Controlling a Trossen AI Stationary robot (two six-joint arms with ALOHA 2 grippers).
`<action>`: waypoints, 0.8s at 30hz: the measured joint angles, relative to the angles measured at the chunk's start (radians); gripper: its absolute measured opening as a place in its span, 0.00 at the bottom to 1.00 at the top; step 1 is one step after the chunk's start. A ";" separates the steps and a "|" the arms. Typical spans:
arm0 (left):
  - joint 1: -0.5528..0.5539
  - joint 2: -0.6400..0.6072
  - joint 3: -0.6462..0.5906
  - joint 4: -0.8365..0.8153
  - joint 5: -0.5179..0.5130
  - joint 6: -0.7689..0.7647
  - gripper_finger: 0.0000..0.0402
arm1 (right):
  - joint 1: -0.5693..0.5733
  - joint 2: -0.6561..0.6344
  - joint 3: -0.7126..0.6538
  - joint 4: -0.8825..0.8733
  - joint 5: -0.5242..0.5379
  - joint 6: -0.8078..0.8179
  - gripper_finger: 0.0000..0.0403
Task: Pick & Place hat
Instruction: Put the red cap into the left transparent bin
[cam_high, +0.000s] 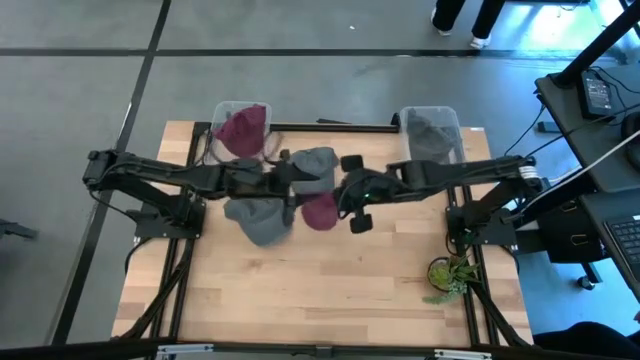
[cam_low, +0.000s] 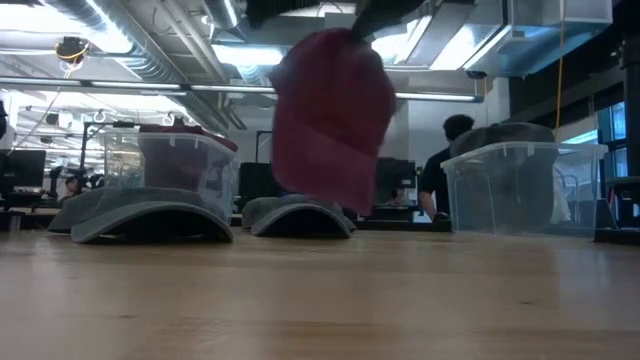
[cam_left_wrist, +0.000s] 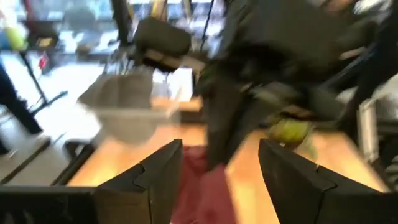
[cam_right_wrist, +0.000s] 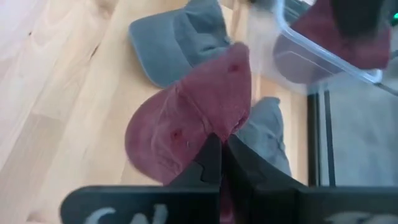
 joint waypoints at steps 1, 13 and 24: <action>0.000 0.018 0.017 -0.037 -0.019 -0.001 0.52 | 0.006 0.007 0.000 0.008 0.000 -0.001 0.01; 0.000 0.148 0.063 -0.099 0.002 -0.029 0.52 | 0.036 0.020 0.000 0.050 0.055 0.000 0.01; 0.000 0.140 0.063 -0.103 0.022 -0.066 0.40 | 0.036 0.020 0.000 0.048 0.080 0.008 0.01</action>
